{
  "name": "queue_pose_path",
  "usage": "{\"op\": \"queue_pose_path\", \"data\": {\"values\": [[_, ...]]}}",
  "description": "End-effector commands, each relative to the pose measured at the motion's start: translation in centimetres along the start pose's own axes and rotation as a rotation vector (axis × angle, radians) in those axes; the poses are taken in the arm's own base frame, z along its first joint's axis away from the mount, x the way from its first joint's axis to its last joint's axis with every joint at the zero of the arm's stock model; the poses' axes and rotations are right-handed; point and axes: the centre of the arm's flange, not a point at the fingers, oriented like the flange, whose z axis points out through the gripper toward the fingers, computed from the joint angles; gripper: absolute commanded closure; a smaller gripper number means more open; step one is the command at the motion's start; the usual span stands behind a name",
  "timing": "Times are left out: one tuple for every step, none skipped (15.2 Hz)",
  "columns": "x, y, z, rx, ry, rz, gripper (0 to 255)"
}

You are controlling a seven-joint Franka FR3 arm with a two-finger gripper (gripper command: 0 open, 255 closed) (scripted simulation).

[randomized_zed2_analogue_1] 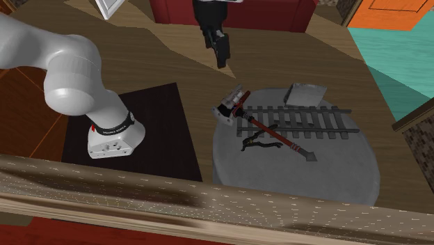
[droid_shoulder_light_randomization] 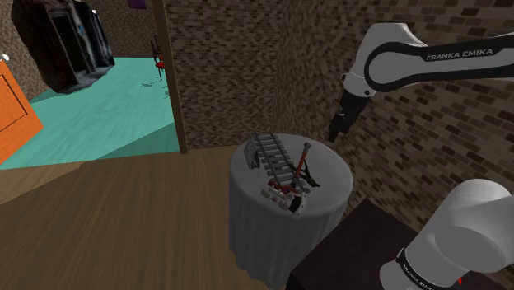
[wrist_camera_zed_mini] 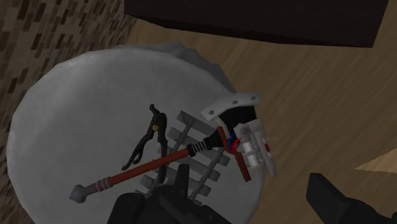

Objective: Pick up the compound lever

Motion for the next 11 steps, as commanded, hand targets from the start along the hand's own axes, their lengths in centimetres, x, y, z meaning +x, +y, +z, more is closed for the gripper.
{"op": "queue_pose_path", "data": {"values": [[0.4,1.2,2.3,0.005,0.003,-0.042,0],[0.7,1.8,3.5,0.007,0.003,-0.061,0],[1.0,2.4,4.6,0.01,0.003,-0.081,0],[1.4,3.0,5.8,0.013,0.003,-0.1,0],[1.7,3.6,6.9,0.015,0.003,-0.12,0],[2.0,4.2,8.1,0.018,0.003,-0.139,0],[2.4,4.7,9.3,0.02,0.003,-0.159,0],[2.8,5.3,10.4,0.023,0.003,-0.178,0],[3.2,5.8,11.6,0.025,0.003,-0.198,0],[3.6,6.3,12.8,0.028,0.003,-0.217,0],[4.0,6.9,13.9,0.031,0.003,-0.237,0]]}}
